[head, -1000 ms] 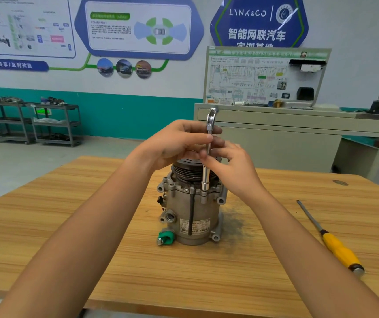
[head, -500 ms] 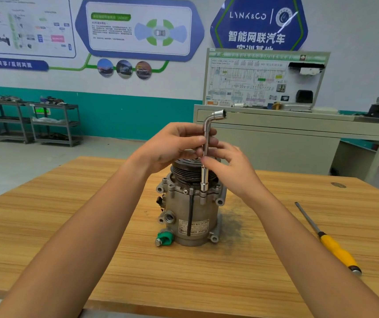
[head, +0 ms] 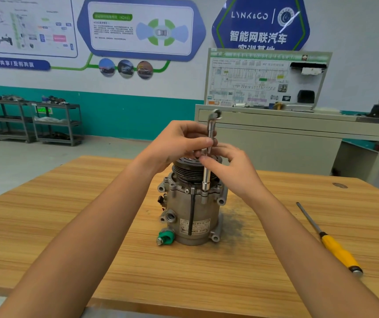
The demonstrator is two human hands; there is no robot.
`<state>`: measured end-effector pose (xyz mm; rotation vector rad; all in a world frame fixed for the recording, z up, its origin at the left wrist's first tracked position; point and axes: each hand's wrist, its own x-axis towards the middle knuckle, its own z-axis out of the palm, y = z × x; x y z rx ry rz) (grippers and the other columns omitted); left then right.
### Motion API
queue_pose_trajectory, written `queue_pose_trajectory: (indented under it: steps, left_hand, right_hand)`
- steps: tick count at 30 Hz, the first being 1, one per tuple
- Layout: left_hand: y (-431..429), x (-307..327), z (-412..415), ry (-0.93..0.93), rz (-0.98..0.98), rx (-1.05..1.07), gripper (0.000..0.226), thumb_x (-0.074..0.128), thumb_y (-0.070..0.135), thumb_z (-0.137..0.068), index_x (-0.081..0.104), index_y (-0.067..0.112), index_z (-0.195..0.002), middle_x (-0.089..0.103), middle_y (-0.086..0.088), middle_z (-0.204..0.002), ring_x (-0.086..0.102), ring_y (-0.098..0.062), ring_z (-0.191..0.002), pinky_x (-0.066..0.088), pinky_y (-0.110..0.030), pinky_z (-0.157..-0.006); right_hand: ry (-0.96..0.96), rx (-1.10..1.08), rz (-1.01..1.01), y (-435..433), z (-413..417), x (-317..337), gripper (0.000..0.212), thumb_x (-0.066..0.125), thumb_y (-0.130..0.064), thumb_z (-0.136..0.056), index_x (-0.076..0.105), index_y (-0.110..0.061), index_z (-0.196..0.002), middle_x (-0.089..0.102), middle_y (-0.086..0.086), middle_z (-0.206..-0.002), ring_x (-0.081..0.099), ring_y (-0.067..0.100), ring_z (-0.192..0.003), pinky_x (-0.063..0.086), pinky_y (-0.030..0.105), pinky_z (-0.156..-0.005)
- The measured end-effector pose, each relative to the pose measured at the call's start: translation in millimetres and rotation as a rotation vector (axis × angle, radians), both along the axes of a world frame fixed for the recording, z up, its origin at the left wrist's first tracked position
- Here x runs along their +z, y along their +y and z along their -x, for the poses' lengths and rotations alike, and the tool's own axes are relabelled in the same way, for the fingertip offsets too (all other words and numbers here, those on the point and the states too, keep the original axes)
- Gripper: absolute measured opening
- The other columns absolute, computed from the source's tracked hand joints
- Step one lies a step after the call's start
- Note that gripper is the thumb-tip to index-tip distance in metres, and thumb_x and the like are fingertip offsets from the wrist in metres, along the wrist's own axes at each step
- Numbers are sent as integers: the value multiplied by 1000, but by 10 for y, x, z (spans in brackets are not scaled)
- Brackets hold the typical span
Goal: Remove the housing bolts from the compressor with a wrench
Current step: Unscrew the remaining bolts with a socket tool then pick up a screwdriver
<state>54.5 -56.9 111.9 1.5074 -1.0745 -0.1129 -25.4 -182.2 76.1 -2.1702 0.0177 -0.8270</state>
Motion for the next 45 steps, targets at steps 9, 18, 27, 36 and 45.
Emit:
queue_pose_trajectory:
  steps: [9, 18, 27, 36, 45]
  left_hand:
    - [-25, -16, -16, 48, 62, -83, 23, 59, 4, -89, 65, 24, -99, 73, 8, -86, 60, -19, -83, 51, -19, -65]
    - [-101, -11, 11, 54, 69, 56, 13, 68, 12, -84, 63, 22, -92, 68, 14, -72, 64, 0, -65, 51, -17, -58]
    - [-95, -42, 31, 139, 90, 49, 13, 65, 5, -85, 61, 16, -92, 71, 6, -74, 57, -5, -55, 49, -17, -56]
    - [0, -23, 6, 141, 120, -49, 17, 54, 5, -92, 64, 18, -98, 74, 8, -87, 54, -1, -51, 47, -15, -54]
    - [-101, 2, 68, 48, 107, 128, 13, 69, 13, -84, 58, 17, -90, 67, 14, -65, 61, -4, -59, 49, -17, -53]
  right_hand:
    - [74, 83, 7, -42, 6, 21, 25, 56, -27, -90, 66, -22, -113, 48, -10, -131, 35, 7, -122, 28, 21, -95]
    - [-34, -13, -75, -22, -29, -30, 8, 69, -27, -80, 63, -23, -84, 56, -9, -114, 46, 5, -106, 30, -1, -66]
    - [43, 85, -75, -44, 15, 28, 19, 62, -32, -86, 67, -25, -103, 57, -21, -102, 49, 0, -100, 33, 9, -71]
    - [39, 42, -70, -34, -31, 45, 24, 57, -26, -90, 66, -16, -110, 56, -8, -115, 47, 4, -104, 29, 6, -70]
    - [-85, -12, -73, 32, -25, 53, 13, 67, -26, -82, 68, -21, -94, 61, -11, -100, 51, 2, -97, 34, 5, -66]
